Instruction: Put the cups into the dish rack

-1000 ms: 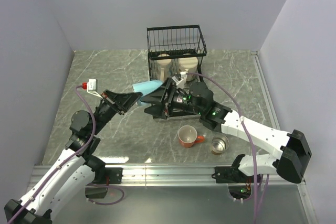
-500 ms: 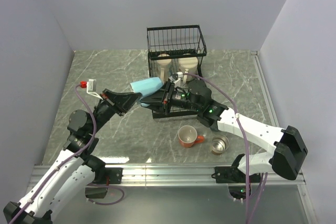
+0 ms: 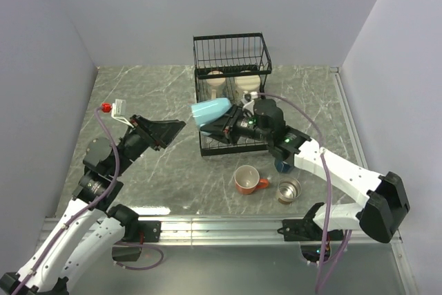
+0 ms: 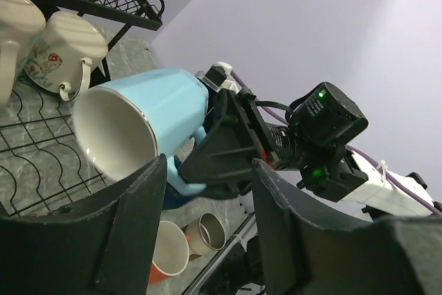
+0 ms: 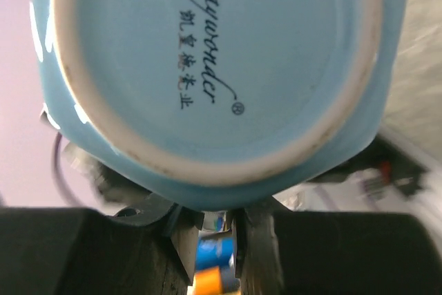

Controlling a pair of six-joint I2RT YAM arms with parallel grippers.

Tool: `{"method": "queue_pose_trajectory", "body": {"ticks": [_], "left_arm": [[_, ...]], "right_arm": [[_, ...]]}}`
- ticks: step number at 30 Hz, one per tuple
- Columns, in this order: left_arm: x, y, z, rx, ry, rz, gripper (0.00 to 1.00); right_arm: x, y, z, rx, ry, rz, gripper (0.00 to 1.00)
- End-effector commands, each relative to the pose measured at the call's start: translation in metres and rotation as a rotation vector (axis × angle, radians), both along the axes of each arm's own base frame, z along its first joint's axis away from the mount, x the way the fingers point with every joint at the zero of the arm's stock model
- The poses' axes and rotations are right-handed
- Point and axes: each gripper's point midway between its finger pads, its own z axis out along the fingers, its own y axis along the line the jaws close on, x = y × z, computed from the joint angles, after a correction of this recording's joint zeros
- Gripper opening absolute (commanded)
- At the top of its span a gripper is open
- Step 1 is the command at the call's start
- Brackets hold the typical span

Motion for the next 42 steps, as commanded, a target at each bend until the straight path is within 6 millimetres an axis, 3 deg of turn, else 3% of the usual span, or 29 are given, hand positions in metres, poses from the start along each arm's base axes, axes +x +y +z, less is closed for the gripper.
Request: {"method": "queue_pose_trajectory", "body": {"ticks": [1, 5, 6, 7, 8, 13, 19, 22, 23, 28, 37, 42], "left_arm": [[0.001, 0.005, 0.006, 0.020, 0.000, 0.035, 0.58], [0.006, 0.015, -0.005, 0.051, 0.034, 0.098, 0.61], [0.007, 0.016, -0.007, 0.058, 0.040, 0.103, 0.61], [0.007, 0.017, -0.011, 0.067, 0.053, 0.108, 0.62], [0.007, 0.017, -0.013, 0.070, 0.056, 0.106, 0.63], [0.003, 0.008, -0.028, 0.122, 0.096, 0.047, 0.77], [0.000, 0.009, -0.041, 0.163, 0.161, 0.045, 0.83], [-0.002, 0.012, -0.048, 0.199, 0.211, 0.048, 0.97], [-0.002, 0.012, -0.050, 0.211, 0.224, 0.046, 0.99], [-0.009, 0.024, -0.058, 0.249, 0.263, 0.090, 0.99], [-0.027, 0.042, -0.069, 0.279, 0.298, 0.132, 0.99], [-0.032, 0.049, -0.076, 0.310, 0.317, 0.145, 0.99]], "right_arm": [[0.014, -0.029, 0.046, 0.004, -0.191, -0.095, 0.00], [0.028, -0.051, 0.033, -0.157, -0.260, -0.162, 0.00], [0.034, -0.060, 0.018, -0.251, -0.241, -0.195, 0.00], [0.040, -0.065, 0.028, -0.292, -0.275, -0.225, 0.00], [0.046, -0.069, 0.017, -0.376, -0.306, -0.225, 0.00], [0.069, -0.089, -0.006, -0.683, -0.382, -0.312, 0.00], [0.086, -0.073, -0.056, -0.973, -0.466, -0.294, 0.00], [0.096, -0.063, -0.087, -1.062, -0.470, -0.293, 0.00], [0.101, -0.061, -0.106, -1.112, -0.455, -0.293, 0.00], [0.118, -0.053, -0.157, -1.223, -0.425, -0.299, 0.00], [0.139, -0.042, -0.202, -1.280, -0.441, -0.330, 0.00], [0.146, -0.030, -0.213, -1.251, -0.436, -0.346, 0.00]]}}
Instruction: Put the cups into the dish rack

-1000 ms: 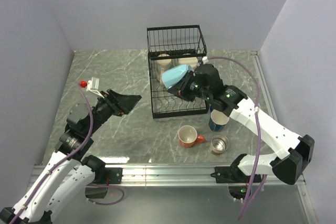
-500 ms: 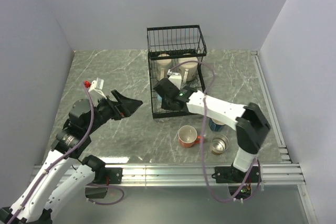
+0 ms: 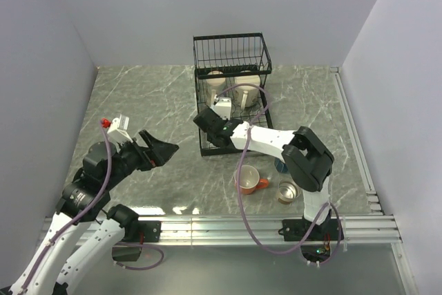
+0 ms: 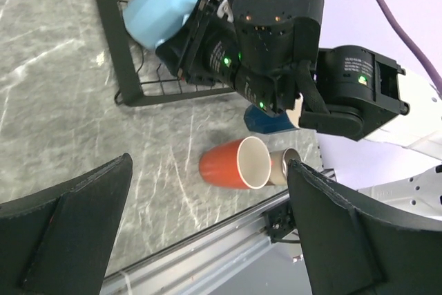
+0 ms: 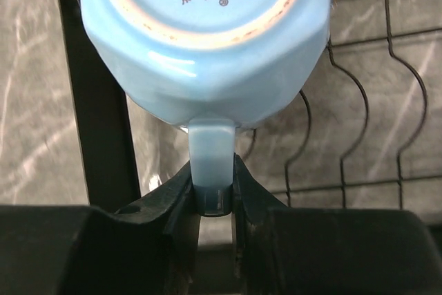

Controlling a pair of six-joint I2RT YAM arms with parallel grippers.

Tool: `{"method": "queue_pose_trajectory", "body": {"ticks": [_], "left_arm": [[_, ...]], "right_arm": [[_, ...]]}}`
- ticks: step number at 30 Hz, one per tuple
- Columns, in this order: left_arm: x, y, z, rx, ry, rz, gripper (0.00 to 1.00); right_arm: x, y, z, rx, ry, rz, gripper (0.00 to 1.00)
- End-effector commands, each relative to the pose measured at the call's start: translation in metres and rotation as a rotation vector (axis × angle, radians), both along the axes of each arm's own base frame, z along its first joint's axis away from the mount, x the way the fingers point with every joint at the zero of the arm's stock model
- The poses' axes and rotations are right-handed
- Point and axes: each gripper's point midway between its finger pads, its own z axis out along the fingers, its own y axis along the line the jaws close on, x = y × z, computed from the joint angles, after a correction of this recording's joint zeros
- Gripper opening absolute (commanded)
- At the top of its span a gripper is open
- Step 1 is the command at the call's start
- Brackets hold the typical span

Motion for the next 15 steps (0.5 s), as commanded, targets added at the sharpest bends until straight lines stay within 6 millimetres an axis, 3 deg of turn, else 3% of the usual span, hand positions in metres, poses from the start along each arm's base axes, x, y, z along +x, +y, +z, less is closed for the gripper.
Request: {"method": "queue_pose_trajectory", "body": {"ticks": [1, 5, 6, 7, 8, 9, 10, 11, 15], "left_arm": [[-0.005, 0.008, 0.012, 0.025, -0.034, 0.012, 0.99], [-0.004, 0.008, 0.010, 0.036, -0.030, 0.011, 0.99], [-0.004, 0.008, 0.011, 0.034, -0.032, 0.014, 0.99], [-0.003, 0.008, 0.012, 0.036, -0.033, 0.015, 0.99], [-0.003, 0.008, 0.012, 0.033, -0.031, 0.015, 0.99], [-0.002, 0.007, 0.013, 0.028, -0.037, 0.015, 0.99], [-0.002, 0.007, 0.013, 0.024, -0.036, 0.017, 0.99], [-0.002, 0.007, 0.013, 0.020, -0.037, 0.019, 0.99], [-0.002, 0.007, 0.014, 0.016, -0.036, 0.020, 0.99]], "right_arm": [[0.023, 0.018, 0.011, 0.060, -0.094, -0.034, 0.00], [0.026, 0.038, 0.004, 0.061, -0.046, 0.027, 0.00], [0.025, 0.041, 0.003, 0.055, -0.038, 0.038, 0.05], [0.024, 0.042, -0.001, 0.045, -0.029, 0.043, 0.14], [0.021, 0.045, 0.001, 0.039, -0.028, 0.059, 0.32], [0.020, 0.045, 0.001, 0.034, -0.028, 0.062, 0.40], [0.019, 0.045, 0.006, 0.039, -0.036, 0.066, 0.56], [0.018, 0.042, 0.008, 0.033, -0.037, 0.069, 0.93], [0.010, 0.032, 0.021, 0.022, -0.043, 0.072, 0.96]]}}
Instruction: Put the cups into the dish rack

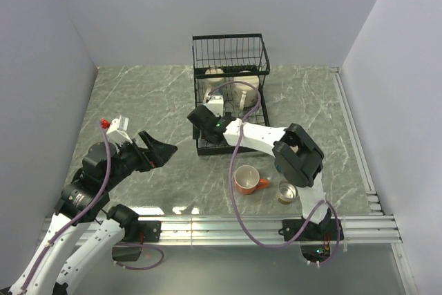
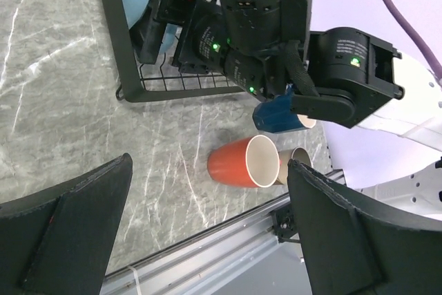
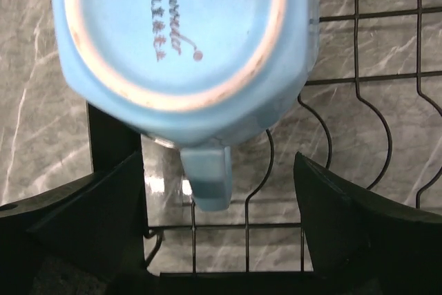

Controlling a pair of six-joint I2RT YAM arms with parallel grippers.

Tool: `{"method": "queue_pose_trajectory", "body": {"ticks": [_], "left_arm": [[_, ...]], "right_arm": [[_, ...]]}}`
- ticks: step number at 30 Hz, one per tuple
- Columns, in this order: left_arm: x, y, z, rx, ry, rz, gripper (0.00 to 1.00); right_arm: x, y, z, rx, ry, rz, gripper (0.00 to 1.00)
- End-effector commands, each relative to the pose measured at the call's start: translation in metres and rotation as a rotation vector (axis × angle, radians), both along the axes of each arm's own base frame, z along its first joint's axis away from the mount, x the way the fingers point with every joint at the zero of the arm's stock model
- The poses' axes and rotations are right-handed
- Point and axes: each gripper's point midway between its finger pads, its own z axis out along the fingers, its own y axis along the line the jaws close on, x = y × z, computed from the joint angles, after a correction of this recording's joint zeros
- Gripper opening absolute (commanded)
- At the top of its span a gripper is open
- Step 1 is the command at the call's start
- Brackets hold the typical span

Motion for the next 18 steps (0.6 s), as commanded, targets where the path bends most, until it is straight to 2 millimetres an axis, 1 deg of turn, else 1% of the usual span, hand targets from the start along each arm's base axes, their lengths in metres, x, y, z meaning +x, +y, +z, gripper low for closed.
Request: {"method": "queue_pose_trajectory", "body": {"ticks": [1, 2, 3, 4, 6, 7, 8, 9, 10, 11, 12, 13, 14, 15, 16, 17, 18], "left_arm": [[0.001, 0.002, 0.018, -0.015, -0.051, 0.008, 0.99], [0.001, 0.003, 0.018, -0.014, -0.051, 0.014, 0.99], [0.001, 0.003, 0.018, -0.012, -0.051, 0.012, 0.99], [0.000, 0.004, 0.018, -0.011, -0.053, 0.016, 0.99], [0.001, 0.004, 0.017, -0.007, -0.050, 0.019, 0.99], [0.001, 0.004, 0.017, -0.005, -0.050, 0.020, 0.99], [0.002, 0.004, 0.016, 0.000, -0.051, 0.017, 0.99], [0.002, 0.003, 0.017, 0.000, -0.055, 0.013, 0.99], [0.004, 0.002, 0.014, 0.015, -0.052, 0.006, 0.99], [0.005, 0.001, 0.014, 0.022, -0.049, -0.003, 0.98], [0.004, -0.005, 0.013, 0.026, -0.050, -0.036, 0.98], [0.008, -0.009, 0.007, 0.050, -0.028, -0.054, 0.96], [0.010, -0.011, 0.003, 0.059, -0.012, -0.065, 0.94], [0.012, -0.014, 0.000, 0.067, 0.002, -0.077, 0.93], [0.017, -0.019, -0.007, 0.084, 0.032, -0.090, 0.93], [0.020, -0.022, -0.010, 0.084, 0.044, -0.098, 0.92], [0.022, -0.028, -0.011, 0.074, 0.051, -0.119, 0.92]], "right_arm": [[-0.009, 0.005, 0.041, 0.048, -0.046, 0.026, 0.97], [-0.013, -0.001, 0.040, 0.035, -0.038, 0.025, 0.97], [-0.015, -0.003, 0.045, 0.037, -0.043, 0.023, 0.97], [-0.018, -0.006, 0.061, 0.054, -0.065, 0.023, 0.98], [-0.028, -0.012, 0.071, 0.053, -0.072, 0.033, 0.98], [-0.032, -0.015, 0.092, 0.086, -0.100, 0.037, 0.99], [-0.038, -0.020, 0.096, 0.078, -0.102, 0.039, 0.99], [-0.042, -0.024, 0.105, 0.090, -0.109, 0.039, 0.99], [-0.048, -0.029, 0.126, 0.122, -0.135, 0.038, 0.99], [-0.054, -0.034, 0.135, 0.126, -0.149, 0.034, 0.99], [-0.061, -0.041, 0.141, 0.117, -0.145, 0.033, 0.99], [-0.068, -0.050, 0.163, 0.159, -0.171, 0.022, 1.00], [-0.074, -0.057, 0.171, 0.168, -0.179, 0.017, 1.00], [-0.084, -0.074, 0.189, 0.182, -0.198, 0.000, 1.00], [-0.090, -0.082, 0.197, 0.204, -0.203, -0.014, 1.00], [-0.097, -0.096, 0.198, 0.189, -0.195, -0.023, 1.00], [-0.104, -0.111, 0.217, 0.230, -0.226, -0.038, 1.00]]}}
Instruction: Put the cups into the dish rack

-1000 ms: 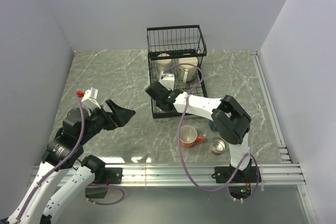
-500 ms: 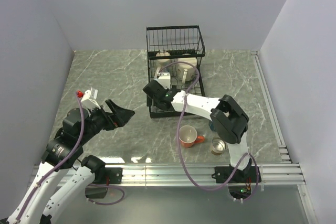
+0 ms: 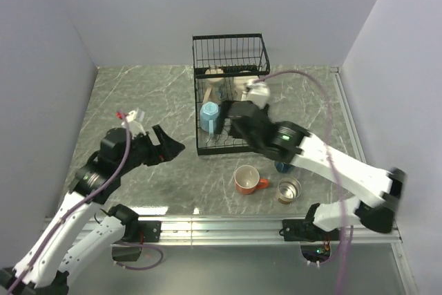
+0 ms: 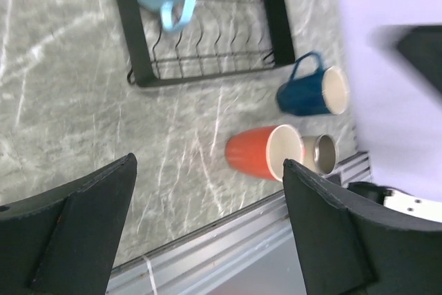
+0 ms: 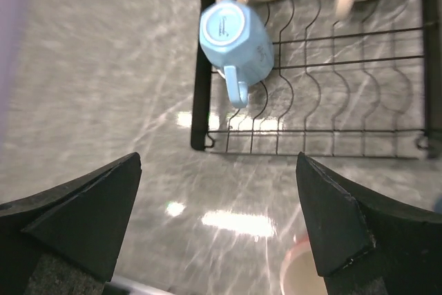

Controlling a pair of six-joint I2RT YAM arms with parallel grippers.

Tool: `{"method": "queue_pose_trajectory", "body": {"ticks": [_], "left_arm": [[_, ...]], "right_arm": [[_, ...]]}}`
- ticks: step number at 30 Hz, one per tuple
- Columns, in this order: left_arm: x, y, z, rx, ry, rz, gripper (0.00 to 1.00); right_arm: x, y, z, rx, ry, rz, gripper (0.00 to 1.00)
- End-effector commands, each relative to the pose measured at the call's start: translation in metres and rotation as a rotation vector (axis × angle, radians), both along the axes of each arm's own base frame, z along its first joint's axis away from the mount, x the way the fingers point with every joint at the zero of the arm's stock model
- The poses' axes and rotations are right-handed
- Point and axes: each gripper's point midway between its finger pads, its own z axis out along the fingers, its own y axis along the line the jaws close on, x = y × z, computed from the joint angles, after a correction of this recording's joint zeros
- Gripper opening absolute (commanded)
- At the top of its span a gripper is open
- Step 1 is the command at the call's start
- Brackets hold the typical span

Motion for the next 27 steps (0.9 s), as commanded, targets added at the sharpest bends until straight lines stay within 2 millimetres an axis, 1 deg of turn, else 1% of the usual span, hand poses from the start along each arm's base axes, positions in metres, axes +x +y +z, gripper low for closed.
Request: {"method": "queue_pose_trajectory", "body": {"ticks": [1, 2, 3, 4, 5, 6, 7, 8, 9, 10, 11, 12, 13, 14, 15, 16, 17, 18, 20, 21, 23, 24, 25, 26, 27], "left_arm": [[0.010, -0.025, 0.002, 0.004, 0.010, -0.099, 0.91], [0.011, -0.033, -0.002, 0.008, 0.028, -0.116, 0.93], [0.020, -0.041, -0.011, 0.041, 0.059, -0.103, 0.94], [0.009, -0.063, -0.015, 0.068, 0.069, -0.178, 0.94], [0.008, -0.075, -0.019, 0.094, 0.082, -0.198, 0.94], [0.011, -0.090, -0.027, 0.128, 0.118, -0.209, 0.95], [0.003, -0.106, -0.031, 0.148, 0.119, -0.248, 0.95], [0.002, -0.116, -0.037, 0.160, 0.137, -0.267, 0.95], [0.003, -0.129, -0.048, 0.182, 0.177, -0.280, 0.95], [0.002, -0.137, -0.054, 0.205, 0.174, -0.283, 0.94], [0.002, -0.146, -0.057, 0.208, 0.176, -0.297, 0.94], [0.003, -0.157, -0.066, 0.229, 0.189, -0.312, 0.94], [-0.004, -0.167, -0.070, 0.248, 0.185, -0.339, 0.93], [-0.004, -0.175, -0.068, 0.260, 0.181, -0.346, 0.92], [-0.004, -0.181, -0.084, 0.307, 0.207, -0.352, 0.92], [-0.010, -0.188, -0.091, 0.335, 0.215, -0.375, 0.91], [-0.009, -0.193, -0.091, 0.354, 0.215, -0.376, 0.91], [-0.010, -0.198, -0.104, 0.389, 0.232, -0.386, 0.91], [-0.014, -0.208, -0.109, 0.394, 0.235, -0.408, 0.91], [-0.014, -0.212, -0.116, 0.397, 0.251, -0.407, 0.90], [-0.013, -0.214, -0.121, 0.399, 0.264, -0.402, 0.87], [-0.013, -0.216, -0.129, 0.409, 0.281, -0.401, 0.85], [-0.014, -0.216, -0.134, 0.417, 0.292, -0.400, 0.80], [-0.014, -0.216, -0.137, 0.426, 0.301, -0.399, 0.77], [-0.014, -0.216, -0.146, 0.444, 0.321, -0.399, 0.71]], "right_arm": [[-0.023, -0.057, 0.022, 0.006, -0.019, -0.093, 1.00], [-0.030, -0.070, 0.024, -0.004, -0.013, -0.101, 1.00], [-0.037, -0.084, 0.036, 0.028, -0.029, -0.121, 1.00], [-0.043, -0.095, 0.036, 0.016, -0.018, -0.129, 1.00], [-0.048, -0.103, 0.038, 0.018, -0.019, -0.136, 1.00], [-0.054, -0.114, 0.045, 0.050, -0.023, -0.152, 1.00], [-0.058, -0.120, 0.047, 0.058, -0.019, -0.162, 1.00], [-0.064, -0.128, 0.044, 0.047, -0.005, -0.167, 1.00], [-0.069, -0.137, 0.047, 0.068, -0.008, -0.174, 1.00], [-0.072, -0.141, 0.047, 0.092, 0.001, -0.192, 1.00], [-0.077, -0.148, 0.042, 0.086, 0.016, -0.200, 1.00], [-0.082, -0.154, 0.044, 0.123, 0.016, -0.210, 1.00], [-0.086, -0.158, 0.039, 0.125, 0.026, -0.214, 1.00], [-0.089, -0.163, 0.037, 0.126, 0.034, -0.221, 1.00], [-0.094, -0.168, 0.038, 0.154, 0.036, -0.229, 1.00], [-0.096, -0.172, 0.035, 0.156, 0.040, -0.236, 1.00], [-0.099, -0.177, 0.032, 0.149, 0.046, -0.243, 1.00], [-0.102, -0.182, 0.032, 0.162, 0.047, -0.250, 1.00], [-0.106, -0.191, 0.030, 0.151, 0.050, -0.263, 1.00], [-0.108, -0.195, 0.031, 0.159, 0.048, -0.270, 1.00], [-0.111, -0.201, 0.030, 0.151, 0.050, -0.275, 1.00], [-0.112, -0.203, 0.030, 0.154, 0.048, -0.279, 1.00], [-0.112, -0.204, 0.031, 0.157, 0.046, -0.277, 1.00], [-0.114, -0.205, 0.030, 0.155, 0.050, -0.275, 1.00], [-0.114, -0.206, 0.030, 0.154, 0.049, -0.276, 1.00]]}}
